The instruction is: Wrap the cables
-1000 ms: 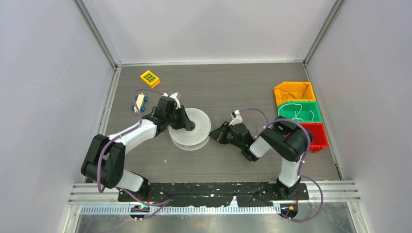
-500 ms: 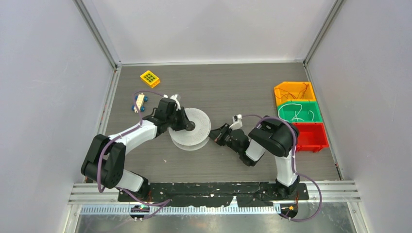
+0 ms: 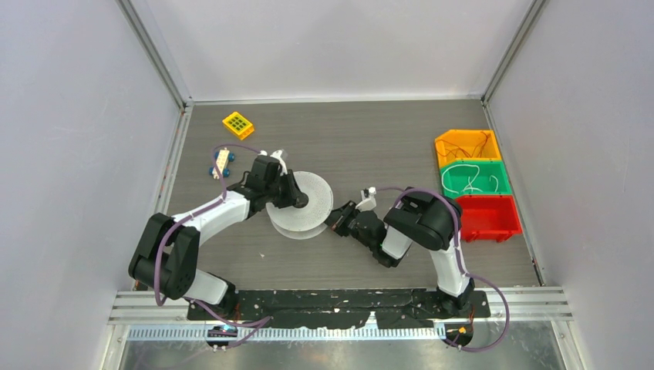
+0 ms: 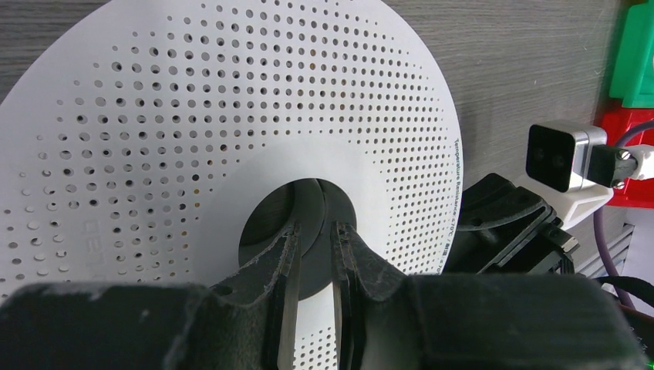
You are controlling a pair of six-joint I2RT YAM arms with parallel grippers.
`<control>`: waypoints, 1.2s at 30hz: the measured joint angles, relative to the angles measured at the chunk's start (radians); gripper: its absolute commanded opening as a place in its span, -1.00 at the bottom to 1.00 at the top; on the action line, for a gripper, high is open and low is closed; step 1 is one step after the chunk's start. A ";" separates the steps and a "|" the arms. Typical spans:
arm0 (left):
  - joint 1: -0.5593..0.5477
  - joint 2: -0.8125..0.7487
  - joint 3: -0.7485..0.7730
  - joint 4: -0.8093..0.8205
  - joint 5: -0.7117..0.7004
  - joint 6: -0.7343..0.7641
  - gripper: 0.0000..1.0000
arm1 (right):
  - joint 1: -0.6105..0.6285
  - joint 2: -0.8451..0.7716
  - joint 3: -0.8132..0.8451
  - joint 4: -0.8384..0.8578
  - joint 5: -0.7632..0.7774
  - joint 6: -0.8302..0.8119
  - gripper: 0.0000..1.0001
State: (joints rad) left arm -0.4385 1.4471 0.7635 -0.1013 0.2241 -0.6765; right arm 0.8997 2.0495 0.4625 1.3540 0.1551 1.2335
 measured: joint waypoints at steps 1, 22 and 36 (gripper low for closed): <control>0.000 0.000 0.000 0.000 0.000 0.000 -0.57 | 0.000 0.000 0.000 0.000 0.002 0.002 -0.81; 0.000 0.000 0.003 -0.002 0.000 -0.001 -0.56 | 0.000 -0.016 -0.036 0.008 0.076 0.019 -0.59; -0.001 -0.013 0.066 -0.047 0.000 0.007 -0.55 | -0.025 -0.229 -0.156 -0.063 0.124 -0.064 -0.51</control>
State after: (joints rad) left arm -0.4393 1.4345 0.8295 -0.1478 0.2241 -0.6693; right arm 0.8749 1.8210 0.3061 1.2911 0.2787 1.1690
